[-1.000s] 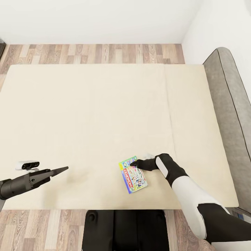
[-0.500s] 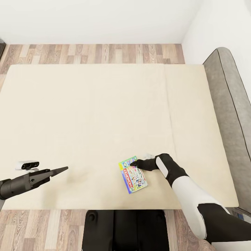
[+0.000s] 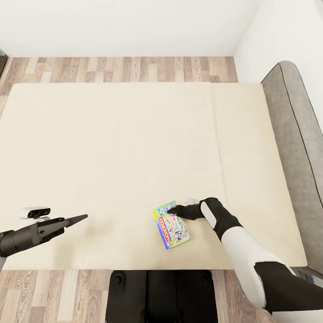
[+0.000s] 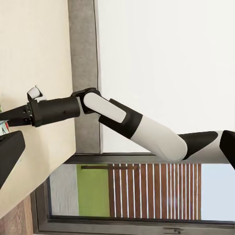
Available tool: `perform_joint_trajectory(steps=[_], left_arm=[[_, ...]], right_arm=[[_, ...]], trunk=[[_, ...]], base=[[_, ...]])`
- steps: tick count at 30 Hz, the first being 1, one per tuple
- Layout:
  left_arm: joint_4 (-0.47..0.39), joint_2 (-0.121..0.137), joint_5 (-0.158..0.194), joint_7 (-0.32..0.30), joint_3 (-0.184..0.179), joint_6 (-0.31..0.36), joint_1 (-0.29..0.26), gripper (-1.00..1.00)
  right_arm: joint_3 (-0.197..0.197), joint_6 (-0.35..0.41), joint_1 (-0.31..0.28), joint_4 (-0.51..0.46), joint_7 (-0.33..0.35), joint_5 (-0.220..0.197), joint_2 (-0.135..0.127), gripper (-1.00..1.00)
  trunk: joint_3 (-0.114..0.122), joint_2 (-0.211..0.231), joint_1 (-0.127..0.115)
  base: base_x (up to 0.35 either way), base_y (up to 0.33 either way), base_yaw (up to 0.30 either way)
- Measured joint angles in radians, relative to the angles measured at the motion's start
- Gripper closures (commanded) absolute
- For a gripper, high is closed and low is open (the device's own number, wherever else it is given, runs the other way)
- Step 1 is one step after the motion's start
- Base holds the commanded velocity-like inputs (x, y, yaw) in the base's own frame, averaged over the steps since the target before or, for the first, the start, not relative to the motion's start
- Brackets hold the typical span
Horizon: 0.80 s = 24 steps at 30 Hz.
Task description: Put all the toys in the child's room - the three board games (two on the bed and one on the table), the two jigsaw puzzles on the table, and the tennis ball on the table - inside the toy box on the table in the child's room.
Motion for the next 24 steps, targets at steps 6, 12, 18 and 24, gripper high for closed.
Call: perform_joint_trajectory(steps=[6,12,18,24], left_arm=[[0.0,0.0,0.0,0.0,0.0,0.0,0.0,-1.0],[0.0,0.0,0.0,0.0,0.0,0.0,0.0,-1.0],[0.0,0.0,0.0,0.0,0.0,0.0,0.0,-1.0],[0.0,0.0,0.0,0.0,0.0,0.0,0.0,-1.0]], right_arm=[[0.0,-0.001,0.0,0.0,-0.001,-0.023,0.001,-1.0],[0.0,-0.004,0.0,0.0,-0.001,-0.016,0.002,-1.0],[0.001,-0.005,0.0,0.0,0.0,-0.008,0.002,-1.0],[0.0,-0.005,0.002,-0.001,0.0,-0.001,0.002,-1.0]], trunk=[[0.006,0.0,0.0],[0.009,0.0,0.0],[0.009,0.0,0.0],[0.009,0.0,0.0]], base=[[0.0,0.0,0.0],[0.0,0.0,0.0],[0.0,0.0,0.0],[0.0,0.0,0.0]])
